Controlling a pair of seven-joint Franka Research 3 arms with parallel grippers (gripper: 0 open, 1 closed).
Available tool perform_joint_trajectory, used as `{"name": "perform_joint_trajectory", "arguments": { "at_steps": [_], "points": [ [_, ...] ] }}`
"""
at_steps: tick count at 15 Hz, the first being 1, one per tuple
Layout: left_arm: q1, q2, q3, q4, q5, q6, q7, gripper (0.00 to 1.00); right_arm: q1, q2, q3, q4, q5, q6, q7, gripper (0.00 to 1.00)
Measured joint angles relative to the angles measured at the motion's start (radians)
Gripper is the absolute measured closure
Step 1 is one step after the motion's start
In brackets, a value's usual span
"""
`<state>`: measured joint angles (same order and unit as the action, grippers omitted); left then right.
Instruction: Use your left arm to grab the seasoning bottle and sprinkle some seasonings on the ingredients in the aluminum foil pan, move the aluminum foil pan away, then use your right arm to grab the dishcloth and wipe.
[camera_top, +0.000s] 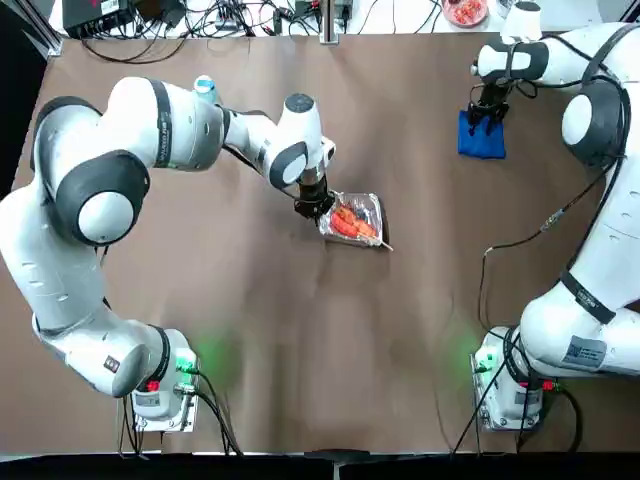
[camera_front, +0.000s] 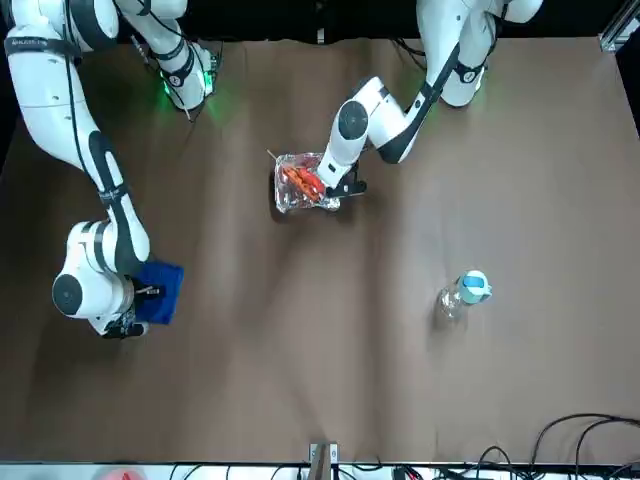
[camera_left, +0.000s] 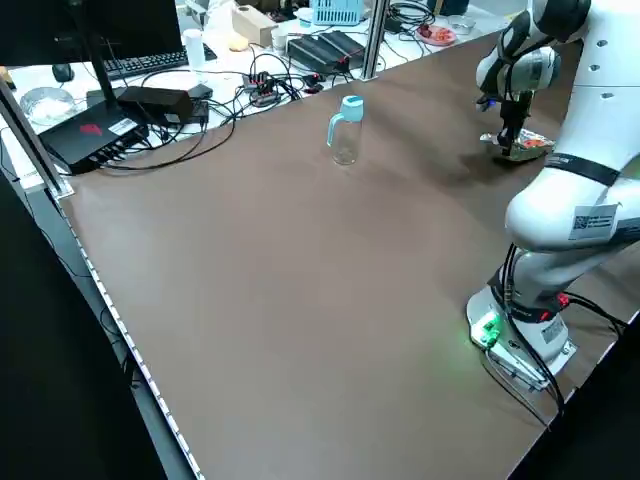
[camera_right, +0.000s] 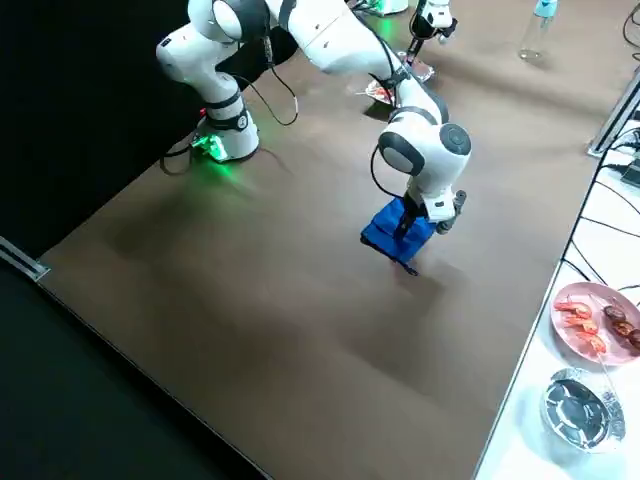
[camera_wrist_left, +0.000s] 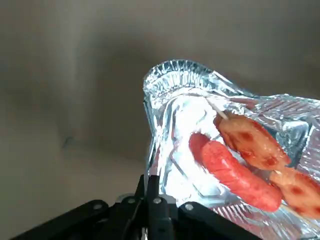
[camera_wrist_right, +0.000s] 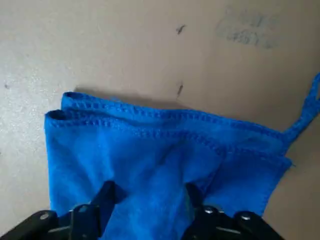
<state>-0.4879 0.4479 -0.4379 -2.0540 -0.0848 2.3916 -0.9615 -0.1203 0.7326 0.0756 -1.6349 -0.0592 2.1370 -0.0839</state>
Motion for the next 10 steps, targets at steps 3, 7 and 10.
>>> {"name": "perform_joint_trajectory", "arguments": {
  "at_steps": [3, 7, 10],
  "points": [
    [-0.015, 0.010, -0.001, -0.016, -0.001, 0.001, -0.009, 0.97, 0.000, -0.001, 0.000, 0.004, -0.001, -0.002, 0.000, 0.50],
    [-0.010, 0.012, -0.001, -0.008, -0.001, 0.003, -0.032, 0.65, 0.000, -0.002, 0.000, 0.011, -0.001, -0.011, 0.000, 0.88],
    [0.018, -0.005, 0.001, 0.016, -0.001, 0.003, -0.034, 0.39, 0.003, -0.002, 0.004, 0.013, -0.001, -0.012, 0.000, 0.92]
  ]
}}
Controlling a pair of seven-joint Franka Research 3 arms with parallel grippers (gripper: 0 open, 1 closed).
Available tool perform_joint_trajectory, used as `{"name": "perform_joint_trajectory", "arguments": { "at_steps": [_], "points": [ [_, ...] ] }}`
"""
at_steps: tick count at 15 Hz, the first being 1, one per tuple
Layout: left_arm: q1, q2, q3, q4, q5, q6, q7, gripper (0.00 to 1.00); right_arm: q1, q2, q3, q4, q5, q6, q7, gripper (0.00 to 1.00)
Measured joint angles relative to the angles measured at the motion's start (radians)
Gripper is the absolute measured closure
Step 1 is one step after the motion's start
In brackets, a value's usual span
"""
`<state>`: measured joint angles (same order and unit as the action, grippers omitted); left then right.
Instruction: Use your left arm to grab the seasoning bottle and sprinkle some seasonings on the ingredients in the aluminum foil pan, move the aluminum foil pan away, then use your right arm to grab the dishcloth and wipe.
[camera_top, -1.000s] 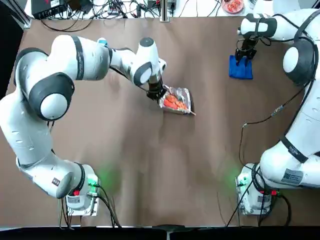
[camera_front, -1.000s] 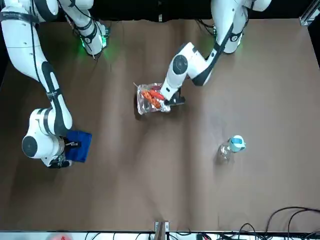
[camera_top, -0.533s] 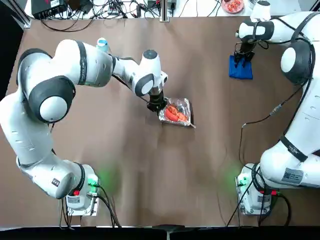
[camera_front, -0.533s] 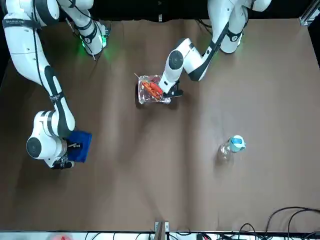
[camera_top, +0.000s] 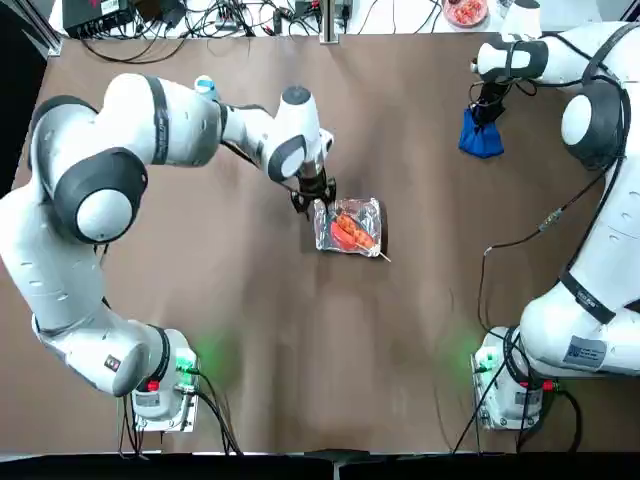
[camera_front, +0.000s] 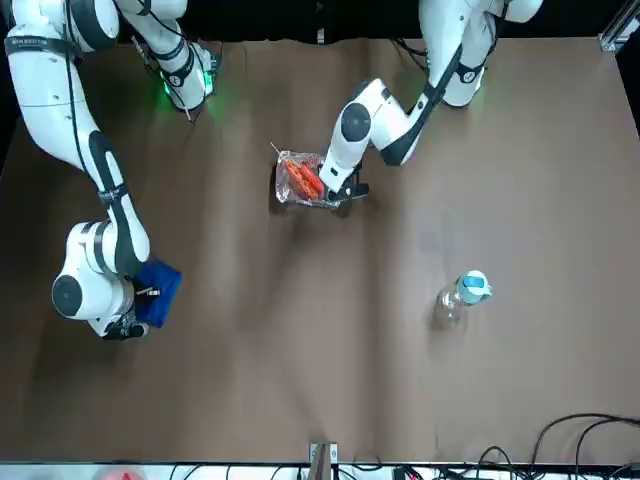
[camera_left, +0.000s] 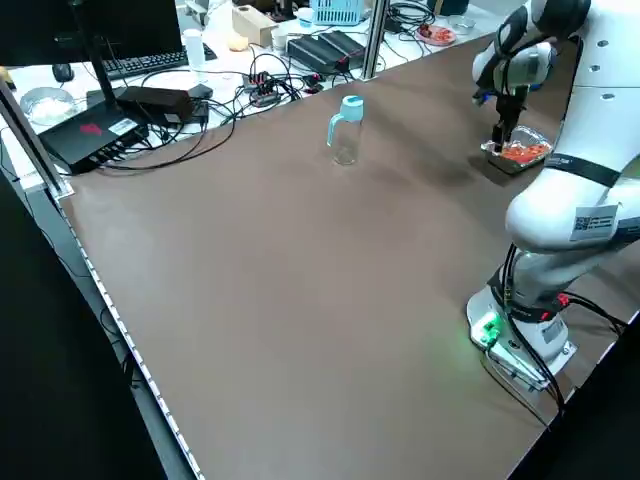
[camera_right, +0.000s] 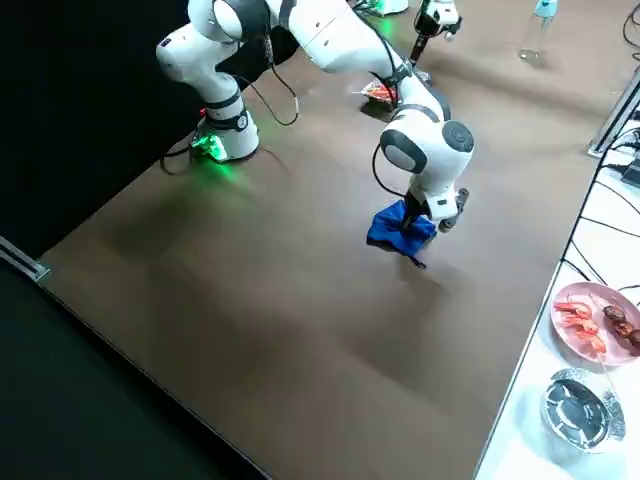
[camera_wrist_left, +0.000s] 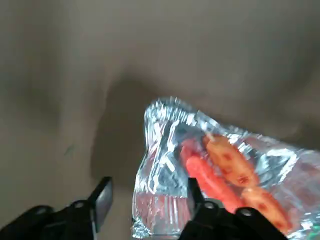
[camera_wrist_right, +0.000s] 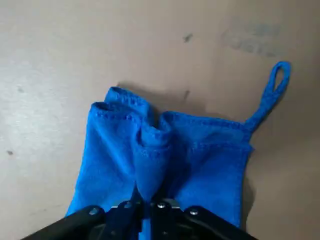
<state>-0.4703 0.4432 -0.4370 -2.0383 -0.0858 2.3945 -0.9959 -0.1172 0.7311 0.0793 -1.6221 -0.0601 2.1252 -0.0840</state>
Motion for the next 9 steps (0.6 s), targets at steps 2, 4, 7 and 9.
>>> {"name": "perform_joint_trajectory", "arguments": {
  "at_steps": [2, 4, 7, 9],
  "points": [
    [0.036, -0.036, 0.004, 0.017, 0.004, -0.008, 0.000, 0.21, 0.009, -0.001, 0.016, 0.008, 0.004, -0.046, 0.007, 0.92],
    [0.089, -0.075, 0.005, 0.054, 0.059, -0.063, 0.002, 0.03, 0.034, -0.002, 0.045, 0.015, 0.005, -0.084, 0.081, 0.92],
    [0.174, -0.103, 0.008, 0.167, 0.195, -0.207, 0.028, 0.01, 0.132, -0.010, 0.069, 0.024, 0.005, -0.089, 0.237, 0.92],
    [0.233, -0.103, 0.008, 0.240, 0.225, -0.297, 0.084, 0.01, 0.200, -0.027, 0.072, 0.034, 0.007, -0.093, 0.316, 0.92]
  ]
}}
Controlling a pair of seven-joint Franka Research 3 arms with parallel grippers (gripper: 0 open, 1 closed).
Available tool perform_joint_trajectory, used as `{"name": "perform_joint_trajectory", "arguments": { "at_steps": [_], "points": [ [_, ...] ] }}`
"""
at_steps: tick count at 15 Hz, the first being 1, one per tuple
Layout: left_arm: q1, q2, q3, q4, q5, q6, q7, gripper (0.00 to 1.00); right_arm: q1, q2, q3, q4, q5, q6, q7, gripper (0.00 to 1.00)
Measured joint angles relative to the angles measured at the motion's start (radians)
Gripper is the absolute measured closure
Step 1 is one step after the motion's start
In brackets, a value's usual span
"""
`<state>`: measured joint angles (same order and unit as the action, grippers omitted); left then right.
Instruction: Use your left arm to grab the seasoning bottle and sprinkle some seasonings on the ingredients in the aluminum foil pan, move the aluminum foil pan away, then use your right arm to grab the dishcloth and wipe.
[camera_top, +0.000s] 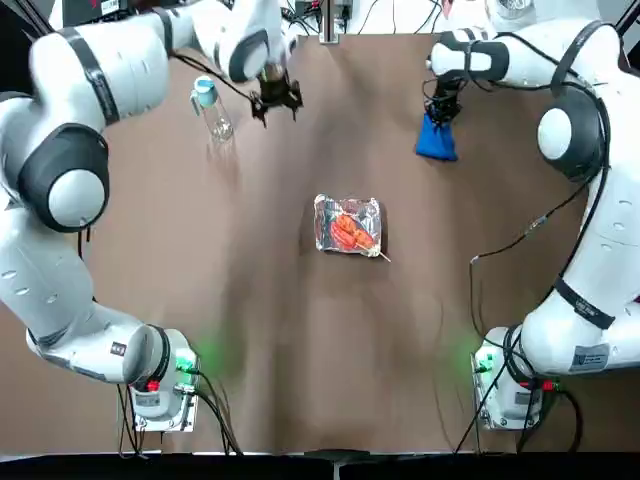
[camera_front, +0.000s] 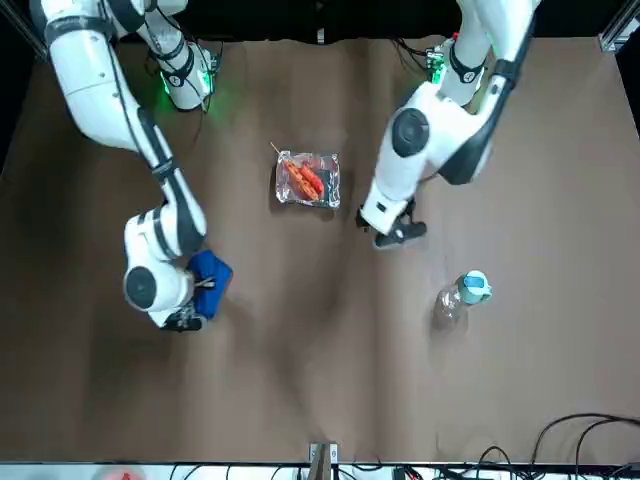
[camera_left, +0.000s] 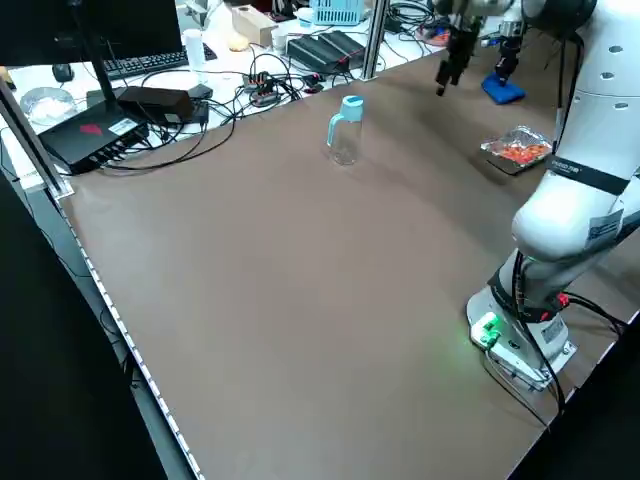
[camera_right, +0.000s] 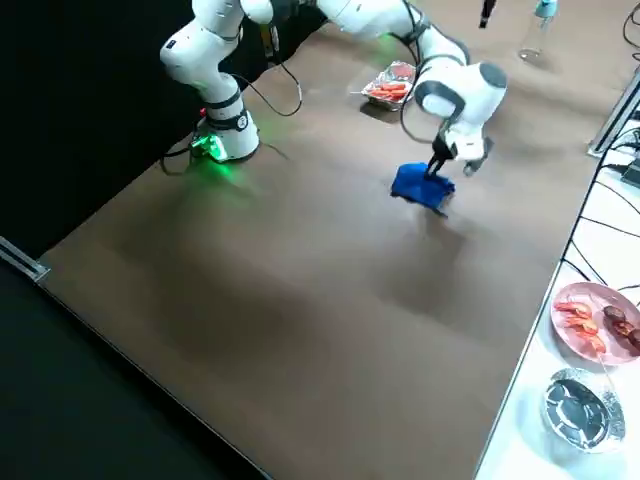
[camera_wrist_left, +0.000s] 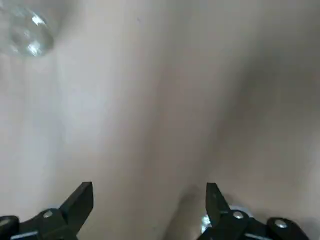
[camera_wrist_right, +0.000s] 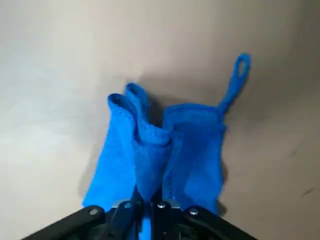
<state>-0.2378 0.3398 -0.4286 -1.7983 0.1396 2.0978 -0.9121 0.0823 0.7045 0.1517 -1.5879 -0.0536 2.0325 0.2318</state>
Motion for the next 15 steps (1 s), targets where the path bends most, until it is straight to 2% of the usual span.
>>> {"name": "perform_joint_trajectory", "arguments": {
  "at_steps": [2, 3, 8, 12, 15],
  "points": [
    [0.045, 0.000, 0.001, 0.060, 0.004, -0.081, 0.092, 0.01, 0.060, -0.026, 0.003, 0.006, 0.040, -0.009, 0.070, 0.92],
    [0.089, 0.000, 0.001, 0.106, 0.006, -0.147, 0.196, 0.01, 0.123, -0.049, 0.004, 0.007, 0.092, -0.015, 0.141, 0.92],
    [0.198, 0.000, 0.000, 0.213, 0.006, -0.312, 0.459, 0.01, 0.271, -0.059, 0.004, 0.034, 0.113, -0.006, 0.348, 0.92],
    [0.294, -0.040, -0.005, 0.288, 0.006, -0.436, 0.644, 0.00, 0.344, -0.059, 0.003, 0.058, 0.113, 0.012, 0.435, 0.92],
    [0.335, -0.099, -0.004, 0.298, 0.009, -0.495, 0.673, 0.00, 0.364, -0.039, 0.002, 0.057, 0.113, 0.101, 0.461, 0.92]
  ]
}}
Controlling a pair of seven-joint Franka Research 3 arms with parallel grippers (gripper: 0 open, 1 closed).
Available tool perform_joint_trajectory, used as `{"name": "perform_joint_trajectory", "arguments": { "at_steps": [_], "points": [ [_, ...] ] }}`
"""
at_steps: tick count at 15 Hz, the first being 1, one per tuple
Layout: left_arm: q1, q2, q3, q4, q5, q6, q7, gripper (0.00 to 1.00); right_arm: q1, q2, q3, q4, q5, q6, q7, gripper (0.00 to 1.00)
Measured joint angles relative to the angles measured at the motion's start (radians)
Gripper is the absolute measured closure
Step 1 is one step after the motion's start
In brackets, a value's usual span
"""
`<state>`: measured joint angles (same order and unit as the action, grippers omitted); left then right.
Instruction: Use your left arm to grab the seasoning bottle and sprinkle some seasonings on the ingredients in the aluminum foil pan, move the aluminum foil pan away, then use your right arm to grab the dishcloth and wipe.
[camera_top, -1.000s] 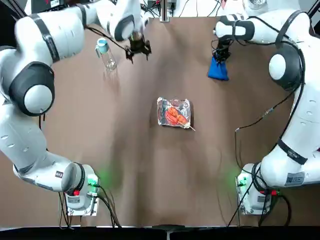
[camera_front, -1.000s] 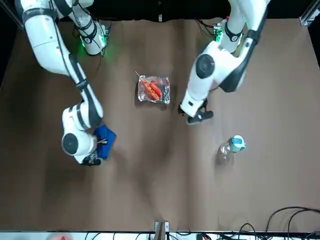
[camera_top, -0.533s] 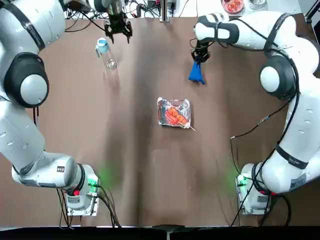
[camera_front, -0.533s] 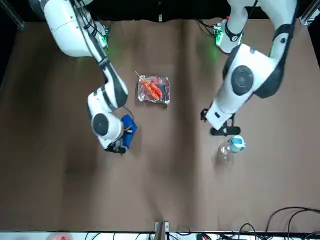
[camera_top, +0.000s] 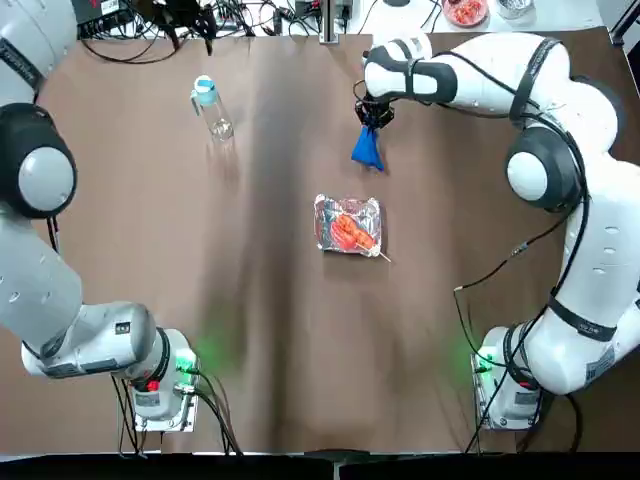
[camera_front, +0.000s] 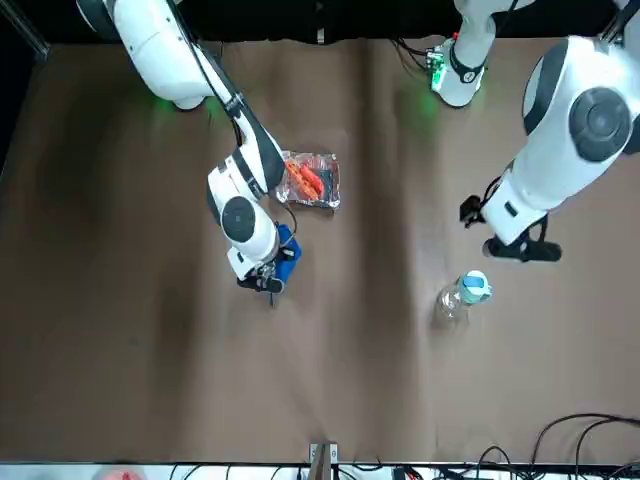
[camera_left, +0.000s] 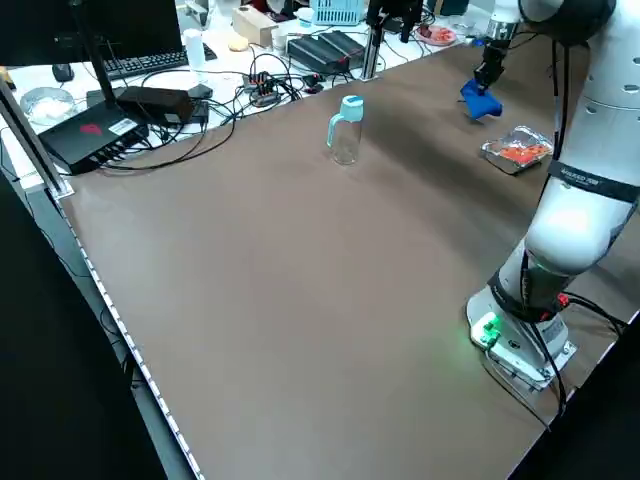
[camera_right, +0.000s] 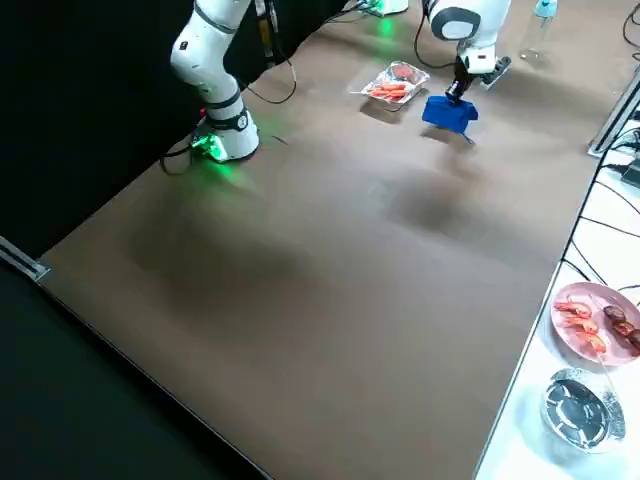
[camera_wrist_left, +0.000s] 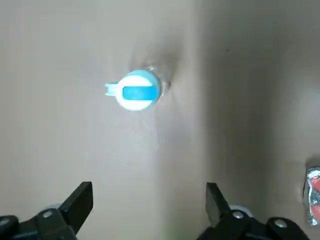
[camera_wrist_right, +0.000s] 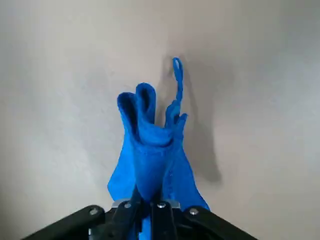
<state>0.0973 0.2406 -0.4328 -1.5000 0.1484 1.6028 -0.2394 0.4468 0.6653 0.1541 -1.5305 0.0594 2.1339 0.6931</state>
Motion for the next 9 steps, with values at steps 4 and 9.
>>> {"name": "perform_joint_trajectory", "arguments": {
  "at_steps": [4, 9],
  "points": [
    [0.009, -0.061, 0.004, 0.004, 0.042, -0.023, 0.001, 0.00, 0.026, 0.072, -0.002, -0.002, 0.000, 0.109, 0.013, 0.92],
    [-0.096, -0.215, 0.207, -0.035, -0.085, -0.056, 0.061, 0.00, 0.065, 0.136, -0.004, -0.001, 0.000, 0.231, 0.108, 0.92]
  ]
}}
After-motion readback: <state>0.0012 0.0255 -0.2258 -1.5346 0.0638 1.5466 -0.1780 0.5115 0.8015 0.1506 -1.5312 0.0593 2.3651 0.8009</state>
